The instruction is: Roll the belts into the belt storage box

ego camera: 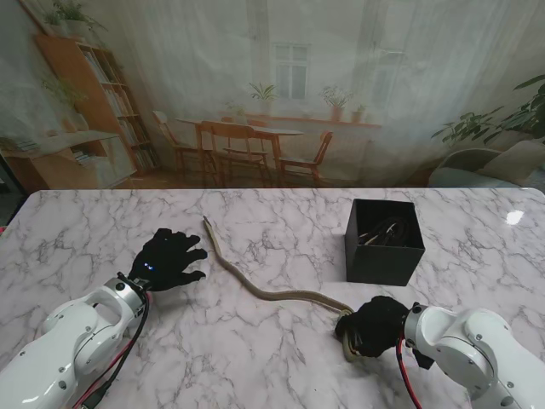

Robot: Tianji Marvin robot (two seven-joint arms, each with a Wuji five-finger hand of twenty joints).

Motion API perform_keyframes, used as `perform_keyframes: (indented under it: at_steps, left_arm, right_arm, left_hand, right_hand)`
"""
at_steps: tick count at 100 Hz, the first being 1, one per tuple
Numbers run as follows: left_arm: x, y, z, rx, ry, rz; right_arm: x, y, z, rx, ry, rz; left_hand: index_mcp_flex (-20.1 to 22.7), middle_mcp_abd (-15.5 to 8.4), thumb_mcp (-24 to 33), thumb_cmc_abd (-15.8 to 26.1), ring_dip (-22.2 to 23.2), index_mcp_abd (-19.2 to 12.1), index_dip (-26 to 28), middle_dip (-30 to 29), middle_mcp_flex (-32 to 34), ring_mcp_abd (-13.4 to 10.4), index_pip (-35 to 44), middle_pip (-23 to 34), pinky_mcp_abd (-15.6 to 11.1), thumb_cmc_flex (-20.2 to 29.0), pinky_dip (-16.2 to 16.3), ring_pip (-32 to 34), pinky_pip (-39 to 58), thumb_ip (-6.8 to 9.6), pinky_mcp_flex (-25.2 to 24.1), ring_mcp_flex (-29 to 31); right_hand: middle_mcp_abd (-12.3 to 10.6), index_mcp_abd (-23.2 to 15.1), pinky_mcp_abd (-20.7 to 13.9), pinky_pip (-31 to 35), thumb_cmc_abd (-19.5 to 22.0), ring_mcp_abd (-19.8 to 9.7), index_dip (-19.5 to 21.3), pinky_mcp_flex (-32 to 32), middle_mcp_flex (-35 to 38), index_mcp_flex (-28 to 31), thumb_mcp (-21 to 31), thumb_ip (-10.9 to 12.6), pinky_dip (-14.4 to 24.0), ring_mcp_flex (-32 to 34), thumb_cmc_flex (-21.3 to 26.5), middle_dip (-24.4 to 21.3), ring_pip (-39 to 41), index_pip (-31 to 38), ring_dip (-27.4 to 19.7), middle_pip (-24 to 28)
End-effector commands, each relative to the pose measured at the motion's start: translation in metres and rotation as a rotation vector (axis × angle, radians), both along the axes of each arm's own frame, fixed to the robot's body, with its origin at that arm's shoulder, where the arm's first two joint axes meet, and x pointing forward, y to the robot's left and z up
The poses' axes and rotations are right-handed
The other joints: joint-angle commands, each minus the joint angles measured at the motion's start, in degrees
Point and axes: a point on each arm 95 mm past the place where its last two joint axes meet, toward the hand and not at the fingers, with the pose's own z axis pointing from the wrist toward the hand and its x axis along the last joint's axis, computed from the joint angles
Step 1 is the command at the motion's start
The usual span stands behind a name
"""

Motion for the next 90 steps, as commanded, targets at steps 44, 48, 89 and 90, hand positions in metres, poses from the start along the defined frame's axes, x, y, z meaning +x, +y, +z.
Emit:
perform_keyframes:
  at_steps: [44,48,89,90]
  left_arm:
    - [0.0,0.0,-0.003,0.007,0.011,0.005]
    - [0.0,0.0,-0.003,0.007,0.01,0.005]
    - [0.0,0.0,-0.003,0.006,0.011,0.004]
    - [0.0,0.0,-0.003,0.006,0.011,0.004]
  right_arm:
    - [-0.004,-0.005,-0.016,-0.078,-0.104,0.065]
    - [-0.004,-0.005,-0.017,-0.071,-0.121,0.067]
    - [-0.003,-0.005,-0.024,-0.012,-0.187,0.059]
    - [-0.003,-0.005,-0.024,-0.012,-0.188,0.059]
  left_hand:
    - [0.0,0.91,-1.32,2.76,0.54,1.37,-0.25,0.89,1.45,1.22,-0.16,0.35,2.13,0.26,0.47,-0.49,-1.61,0.17,-0.75,0.16]
    - [-0.06,0.87,-1.33,2.76,0.53,1.41,-0.26,0.89,1.46,1.18,-0.18,0.37,2.11,0.24,0.48,-0.48,-1.59,0.16,-0.71,0.2]
    - [-0.04,0.93,-1.35,2.82,0.54,1.27,-0.26,0.9,1.58,1.2,-0.13,0.42,2.17,0.26,0.48,-0.44,-1.56,0.15,-0.72,0.31]
    - [-0.04,0.91,-1.36,2.79,0.54,1.27,-0.26,0.9,1.57,1.18,-0.13,0.41,2.17,0.25,0.48,-0.45,-1.55,0.15,-0.72,0.3]
  right_hand:
    - [-12.75,1.55,-6.25,2.03,-12.69,-8.52,5.22,1.98,2.6,6.04,10.36,-4.34,-0.37,3.64,16.29,0.62,-1.38,13.47,-3.12,-2.94]
    - [-12.07,0.44,-5.97,2.36,-14.41,-7.72,5.25,2.16,3.85,7.48,8.76,-6.44,-0.19,4.63,16.01,1.41,-0.53,14.43,-2.5,-2.54]
    - [-5.03,-15.47,-3.05,4.33,-10.87,-0.91,-7.36,5.15,11.92,20.68,-1.32,-12.26,-0.3,12.22,21.16,13.34,3.91,29.3,6.66,3.74]
    - [-4.93,-15.56,-2.83,4.32,-10.8,-0.88,-7.42,5.02,12.0,20.88,-1.68,-12.44,-0.29,12.32,20.7,13.43,3.96,29.57,6.63,3.9]
